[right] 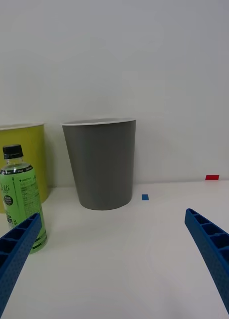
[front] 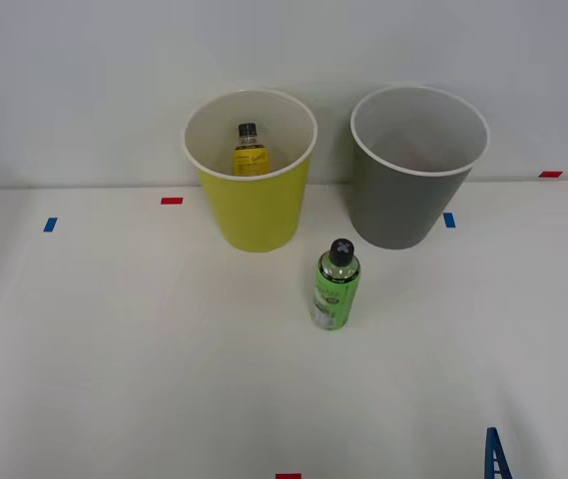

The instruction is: Put cans in the gray bin, plastic bottles in the light green bin

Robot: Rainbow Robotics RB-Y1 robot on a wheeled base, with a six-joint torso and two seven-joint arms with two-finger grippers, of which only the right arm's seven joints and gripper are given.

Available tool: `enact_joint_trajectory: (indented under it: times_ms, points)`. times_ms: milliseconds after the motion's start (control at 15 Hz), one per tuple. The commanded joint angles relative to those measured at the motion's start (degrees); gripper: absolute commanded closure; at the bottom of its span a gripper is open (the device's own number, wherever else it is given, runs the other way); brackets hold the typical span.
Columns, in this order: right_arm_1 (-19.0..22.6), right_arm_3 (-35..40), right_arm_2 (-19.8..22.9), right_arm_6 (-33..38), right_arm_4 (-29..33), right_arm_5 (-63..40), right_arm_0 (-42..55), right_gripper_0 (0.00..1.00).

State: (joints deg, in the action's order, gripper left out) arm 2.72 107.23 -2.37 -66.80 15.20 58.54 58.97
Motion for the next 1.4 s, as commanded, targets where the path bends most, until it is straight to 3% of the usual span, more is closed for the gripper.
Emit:
enact_joint_trajectory:
  times_ms: [67, 1400]
  points:
    - [0.0, 0.0, 0.0, 0.0, 0.0, 0.0, 0.0, 0.00]
    - [0.0, 0.0, 0.0, 0.0, 0.0, 0.0, 0.0, 0.00]
